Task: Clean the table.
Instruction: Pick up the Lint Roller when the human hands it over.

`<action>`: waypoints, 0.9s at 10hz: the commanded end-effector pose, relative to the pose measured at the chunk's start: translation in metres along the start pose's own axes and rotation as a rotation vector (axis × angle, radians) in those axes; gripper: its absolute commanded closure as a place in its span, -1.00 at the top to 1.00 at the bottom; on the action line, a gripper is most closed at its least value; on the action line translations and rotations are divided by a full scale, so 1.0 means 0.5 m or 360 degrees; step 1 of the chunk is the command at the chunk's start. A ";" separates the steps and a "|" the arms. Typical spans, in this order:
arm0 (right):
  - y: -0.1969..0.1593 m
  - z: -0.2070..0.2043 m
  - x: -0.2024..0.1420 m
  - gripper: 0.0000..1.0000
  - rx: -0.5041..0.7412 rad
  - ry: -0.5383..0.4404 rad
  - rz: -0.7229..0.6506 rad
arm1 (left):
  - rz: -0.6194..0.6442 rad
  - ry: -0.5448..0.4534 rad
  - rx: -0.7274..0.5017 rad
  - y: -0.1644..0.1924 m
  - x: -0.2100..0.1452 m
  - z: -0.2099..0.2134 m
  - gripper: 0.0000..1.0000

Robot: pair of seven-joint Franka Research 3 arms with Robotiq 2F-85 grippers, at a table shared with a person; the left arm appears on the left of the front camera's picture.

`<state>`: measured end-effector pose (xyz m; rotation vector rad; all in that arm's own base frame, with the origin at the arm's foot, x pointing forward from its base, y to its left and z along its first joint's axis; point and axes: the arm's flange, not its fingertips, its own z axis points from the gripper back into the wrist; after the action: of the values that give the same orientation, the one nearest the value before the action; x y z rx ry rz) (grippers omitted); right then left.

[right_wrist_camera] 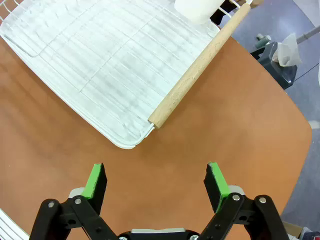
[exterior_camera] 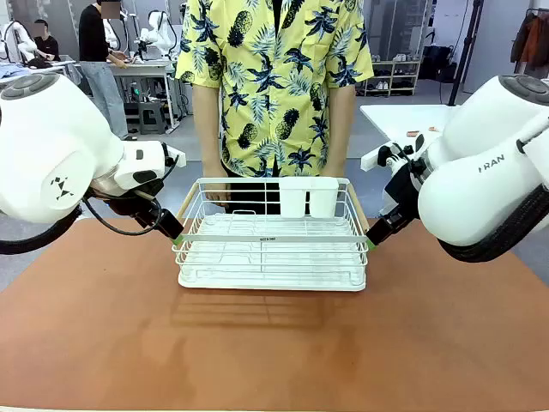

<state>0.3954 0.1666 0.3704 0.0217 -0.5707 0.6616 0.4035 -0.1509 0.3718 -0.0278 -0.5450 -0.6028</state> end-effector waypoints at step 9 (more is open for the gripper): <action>0.000 0.000 0.000 1.00 0.0000 0.0000 0.0000 | -0.0001 0.0000 0.0000 0.000 0.000 0.000 1.00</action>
<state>0.3955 0.1662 0.3704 0.0206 -0.5708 0.6626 0.4033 -0.1513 0.3718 -0.0278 -0.5451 -0.6039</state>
